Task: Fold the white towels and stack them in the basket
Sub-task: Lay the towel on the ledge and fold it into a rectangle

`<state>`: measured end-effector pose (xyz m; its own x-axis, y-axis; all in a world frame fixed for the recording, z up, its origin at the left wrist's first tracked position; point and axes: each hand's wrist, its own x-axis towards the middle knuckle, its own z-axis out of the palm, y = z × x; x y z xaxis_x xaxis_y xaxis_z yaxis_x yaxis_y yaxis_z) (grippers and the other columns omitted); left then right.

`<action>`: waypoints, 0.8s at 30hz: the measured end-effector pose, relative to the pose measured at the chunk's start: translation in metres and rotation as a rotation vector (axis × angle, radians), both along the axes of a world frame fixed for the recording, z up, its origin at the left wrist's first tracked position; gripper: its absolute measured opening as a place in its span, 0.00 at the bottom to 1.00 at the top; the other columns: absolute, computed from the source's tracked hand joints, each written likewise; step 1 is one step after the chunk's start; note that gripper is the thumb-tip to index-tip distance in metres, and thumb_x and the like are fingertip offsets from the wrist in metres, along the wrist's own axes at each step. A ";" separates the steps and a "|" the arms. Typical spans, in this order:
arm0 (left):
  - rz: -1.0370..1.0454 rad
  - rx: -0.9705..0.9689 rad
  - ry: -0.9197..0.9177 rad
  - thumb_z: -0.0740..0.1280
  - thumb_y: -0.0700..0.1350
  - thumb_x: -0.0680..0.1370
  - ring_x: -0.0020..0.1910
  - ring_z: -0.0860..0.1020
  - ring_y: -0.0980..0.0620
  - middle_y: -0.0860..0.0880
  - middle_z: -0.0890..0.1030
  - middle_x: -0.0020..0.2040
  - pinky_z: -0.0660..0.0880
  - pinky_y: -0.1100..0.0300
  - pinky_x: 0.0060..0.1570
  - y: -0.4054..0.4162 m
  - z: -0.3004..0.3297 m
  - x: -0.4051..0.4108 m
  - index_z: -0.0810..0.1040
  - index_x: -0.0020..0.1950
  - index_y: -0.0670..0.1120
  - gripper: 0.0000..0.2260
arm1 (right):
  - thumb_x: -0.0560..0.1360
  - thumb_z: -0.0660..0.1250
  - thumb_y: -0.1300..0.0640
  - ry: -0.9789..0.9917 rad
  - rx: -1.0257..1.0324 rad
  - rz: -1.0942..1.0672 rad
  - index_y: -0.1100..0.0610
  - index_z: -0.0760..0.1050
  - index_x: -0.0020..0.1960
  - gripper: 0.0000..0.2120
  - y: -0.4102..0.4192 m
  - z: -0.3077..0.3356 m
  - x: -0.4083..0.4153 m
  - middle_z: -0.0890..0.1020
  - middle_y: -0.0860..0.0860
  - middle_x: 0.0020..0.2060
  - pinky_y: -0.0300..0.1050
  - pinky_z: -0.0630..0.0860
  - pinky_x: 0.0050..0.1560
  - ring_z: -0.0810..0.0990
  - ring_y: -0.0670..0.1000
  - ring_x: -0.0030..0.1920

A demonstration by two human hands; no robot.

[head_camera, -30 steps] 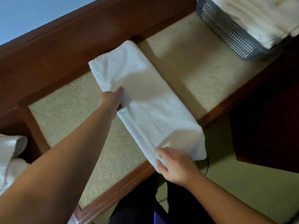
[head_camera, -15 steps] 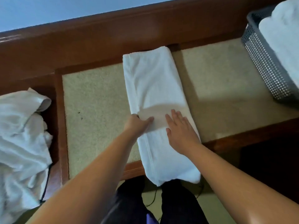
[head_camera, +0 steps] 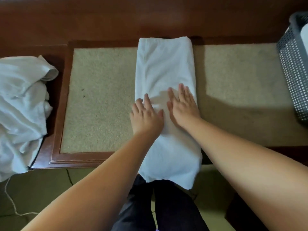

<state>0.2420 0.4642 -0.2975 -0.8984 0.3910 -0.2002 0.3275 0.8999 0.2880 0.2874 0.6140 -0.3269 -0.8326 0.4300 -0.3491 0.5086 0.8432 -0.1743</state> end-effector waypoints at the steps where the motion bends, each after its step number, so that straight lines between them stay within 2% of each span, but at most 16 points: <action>1: -0.084 0.024 -0.023 0.58 0.65 0.82 0.80 0.59 0.42 0.42 0.59 0.82 0.59 0.48 0.77 0.007 -0.008 -0.002 0.51 0.84 0.47 0.38 | 0.86 0.42 0.41 0.001 0.004 -0.005 0.46 0.40 0.85 0.30 0.005 -0.004 -0.008 0.38 0.58 0.83 0.54 0.39 0.83 0.37 0.58 0.83; 2: -0.150 0.029 -0.054 0.55 0.67 0.82 0.83 0.52 0.45 0.44 0.52 0.85 0.53 0.49 0.81 0.011 -0.014 -0.004 0.47 0.85 0.47 0.39 | 0.86 0.42 0.41 0.014 0.016 -0.016 0.46 0.40 0.85 0.30 0.010 -0.005 -0.014 0.39 0.58 0.84 0.54 0.39 0.83 0.38 0.58 0.83; 4: -0.195 0.007 -0.084 0.50 0.73 0.80 0.84 0.41 0.51 0.49 0.41 0.86 0.43 0.50 0.82 0.006 -0.030 -0.005 0.40 0.85 0.47 0.44 | 0.86 0.42 0.41 0.034 0.053 -0.026 0.45 0.41 0.85 0.30 0.020 -0.008 -0.027 0.40 0.58 0.84 0.54 0.39 0.83 0.39 0.58 0.84; 6: -0.190 0.019 -0.027 0.48 0.77 0.78 0.83 0.37 0.52 0.50 0.38 0.85 0.41 0.50 0.82 -0.005 -0.039 -0.002 0.39 0.85 0.47 0.48 | 0.85 0.41 0.38 0.013 0.064 -0.034 0.43 0.40 0.85 0.30 0.034 -0.008 -0.045 0.39 0.59 0.84 0.55 0.38 0.82 0.38 0.59 0.83; 10: -0.164 0.092 0.021 0.52 0.81 0.74 0.84 0.37 0.51 0.49 0.40 0.86 0.44 0.49 0.82 -0.008 -0.041 0.002 0.41 0.86 0.46 0.53 | 0.77 0.38 0.24 -0.052 0.066 -0.050 0.36 0.36 0.82 0.37 0.068 -0.006 -0.087 0.35 0.57 0.83 0.62 0.36 0.81 0.33 0.60 0.82; 13: -0.157 0.081 0.005 0.53 0.84 0.70 0.83 0.36 0.51 0.49 0.39 0.85 0.45 0.48 0.83 -0.004 -0.041 -0.001 0.41 0.85 0.46 0.58 | 0.71 0.35 0.17 -0.076 0.058 -0.082 0.35 0.35 0.82 0.45 0.087 -0.001 -0.119 0.34 0.57 0.83 0.65 0.35 0.80 0.32 0.61 0.82; 20: -0.148 0.077 -0.004 0.57 0.85 0.66 0.84 0.37 0.50 0.49 0.40 0.86 0.45 0.48 0.82 -0.003 -0.040 -0.007 0.43 0.86 0.46 0.62 | 0.65 0.39 0.13 -0.173 0.038 -0.162 0.41 0.30 0.82 0.54 0.080 0.010 -0.172 0.32 0.62 0.81 0.77 0.35 0.74 0.32 0.71 0.79; 24: -0.143 0.097 0.018 0.58 0.85 0.65 0.84 0.39 0.49 0.48 0.43 0.86 0.44 0.49 0.82 -0.003 -0.043 -0.005 0.45 0.86 0.45 0.63 | 0.60 0.41 0.11 -0.170 0.025 -0.159 0.36 0.29 0.80 0.56 0.070 0.013 -0.194 0.30 0.63 0.80 0.82 0.34 0.69 0.31 0.77 0.77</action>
